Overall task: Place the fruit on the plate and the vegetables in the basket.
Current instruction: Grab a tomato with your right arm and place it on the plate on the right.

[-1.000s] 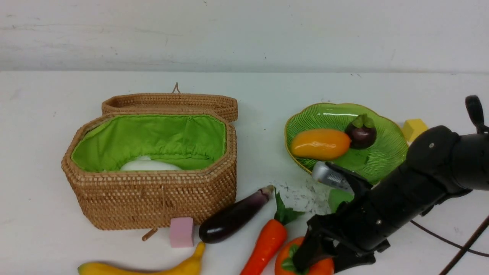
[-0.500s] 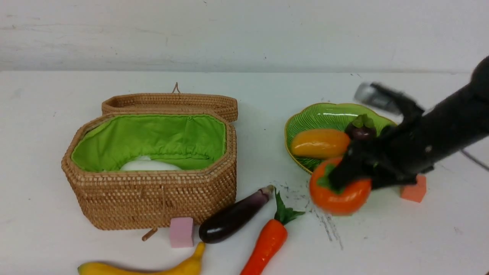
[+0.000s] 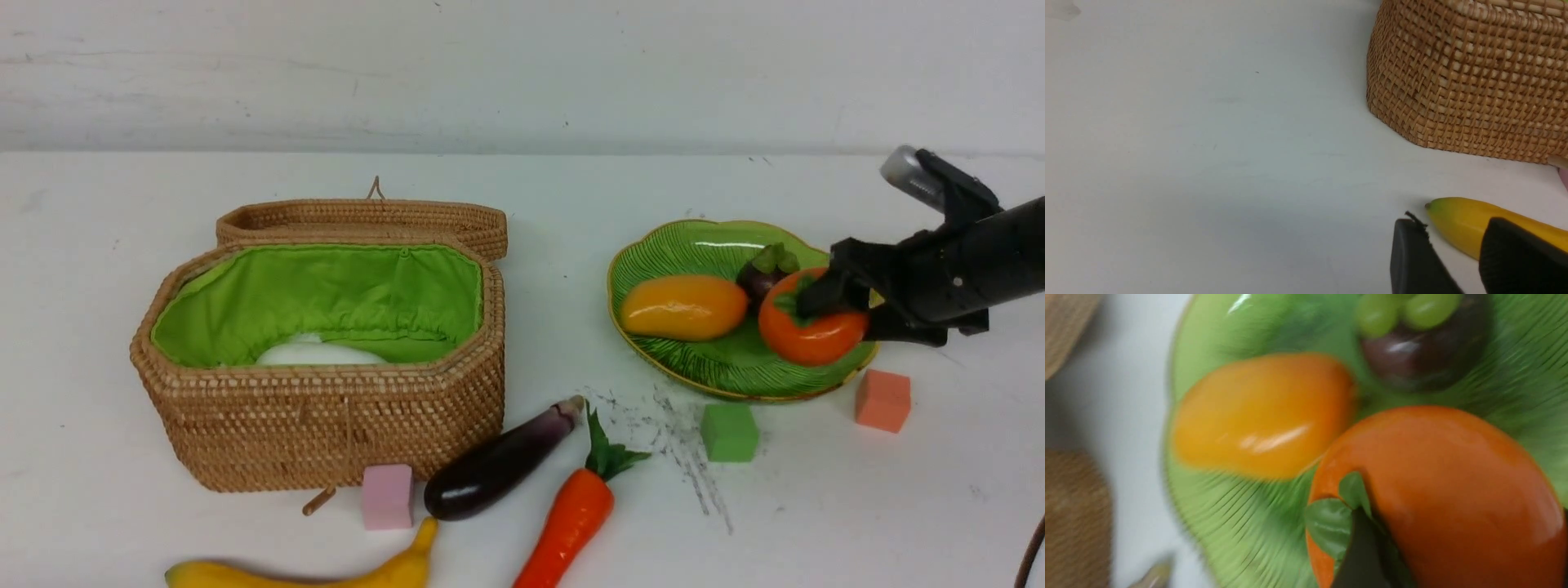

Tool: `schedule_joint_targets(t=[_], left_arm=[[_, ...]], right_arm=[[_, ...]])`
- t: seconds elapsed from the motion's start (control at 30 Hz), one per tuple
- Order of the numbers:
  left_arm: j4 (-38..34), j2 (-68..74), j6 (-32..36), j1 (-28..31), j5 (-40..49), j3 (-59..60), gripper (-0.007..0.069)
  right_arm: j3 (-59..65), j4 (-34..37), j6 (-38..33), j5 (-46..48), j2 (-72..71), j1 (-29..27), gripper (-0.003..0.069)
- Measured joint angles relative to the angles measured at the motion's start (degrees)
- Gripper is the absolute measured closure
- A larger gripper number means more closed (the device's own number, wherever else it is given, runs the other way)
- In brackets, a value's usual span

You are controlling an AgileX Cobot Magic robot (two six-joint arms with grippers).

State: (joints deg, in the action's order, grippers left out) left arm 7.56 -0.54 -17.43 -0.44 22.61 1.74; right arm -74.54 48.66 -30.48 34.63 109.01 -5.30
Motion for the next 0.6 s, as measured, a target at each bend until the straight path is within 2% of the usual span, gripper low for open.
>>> schedule_joint_targets(t=[0.2,0.5,0.6], left_arm=[[0.0,0.0,0.0,0.0,0.0,0.0,0.0386],[0.0,0.0,0.0,0.0,0.0,0.0,0.0386],[0.0,0.0,0.0,0.0,0.0,0.0,0.0386]], right_arm=[[0.0,-0.03,-1.91,-4.99,0.4,0.0,0.0137],[0.0,-0.85,-2.14,-5.06,0.4,0.0,0.0128],[0.0,-0.85,-2.14,-5.06,0.4,0.0,0.0043]])
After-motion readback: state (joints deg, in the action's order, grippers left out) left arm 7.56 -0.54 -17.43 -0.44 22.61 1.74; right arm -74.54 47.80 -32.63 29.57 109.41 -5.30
